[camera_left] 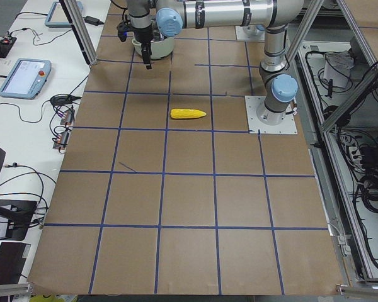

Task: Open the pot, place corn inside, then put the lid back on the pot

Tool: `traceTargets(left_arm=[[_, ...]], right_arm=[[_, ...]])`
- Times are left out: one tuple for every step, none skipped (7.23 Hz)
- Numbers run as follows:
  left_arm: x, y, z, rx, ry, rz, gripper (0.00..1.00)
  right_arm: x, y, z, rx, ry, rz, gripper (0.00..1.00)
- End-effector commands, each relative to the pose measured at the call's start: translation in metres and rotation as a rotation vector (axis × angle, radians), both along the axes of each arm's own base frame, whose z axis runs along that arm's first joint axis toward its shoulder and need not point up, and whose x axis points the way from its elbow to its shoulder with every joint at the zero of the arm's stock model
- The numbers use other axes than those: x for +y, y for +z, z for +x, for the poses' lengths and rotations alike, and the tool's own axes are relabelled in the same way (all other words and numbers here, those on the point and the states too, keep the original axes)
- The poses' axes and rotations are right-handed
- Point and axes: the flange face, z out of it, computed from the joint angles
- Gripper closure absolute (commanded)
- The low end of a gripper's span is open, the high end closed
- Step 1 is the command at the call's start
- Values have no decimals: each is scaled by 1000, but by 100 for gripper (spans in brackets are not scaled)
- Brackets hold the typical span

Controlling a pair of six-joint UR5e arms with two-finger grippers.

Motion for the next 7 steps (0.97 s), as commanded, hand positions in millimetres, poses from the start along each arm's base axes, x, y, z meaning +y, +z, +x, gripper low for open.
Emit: traceTargets(left_arm=[[7, 24, 0, -19, -5, -38, 0], [4, 5, 3, -10, 1, -7, 0], [-3, -1, 9, -9, 10, -9, 0], [-6, 0, 10, -11, 10, -13, 0], [-4, 7, 12, -11, 13, -25, 0], [-6, 3, 11, -5, 13, -22, 0], [-6, 2, 10, -6, 12, -18, 0]], right_arm=[[1, 1, 2, -11, 4, 1, 72], [1, -3, 2, -14, 6, 9, 72], [1, -1, 1, -14, 6, 4, 72], [0, 1, 1, -11, 6, 1, 72], [1, -2, 0, -13, 9, 7, 72], [1, -4, 0, -13, 9, 11, 72], [1, -2, 0, -12, 4, 7, 72]])
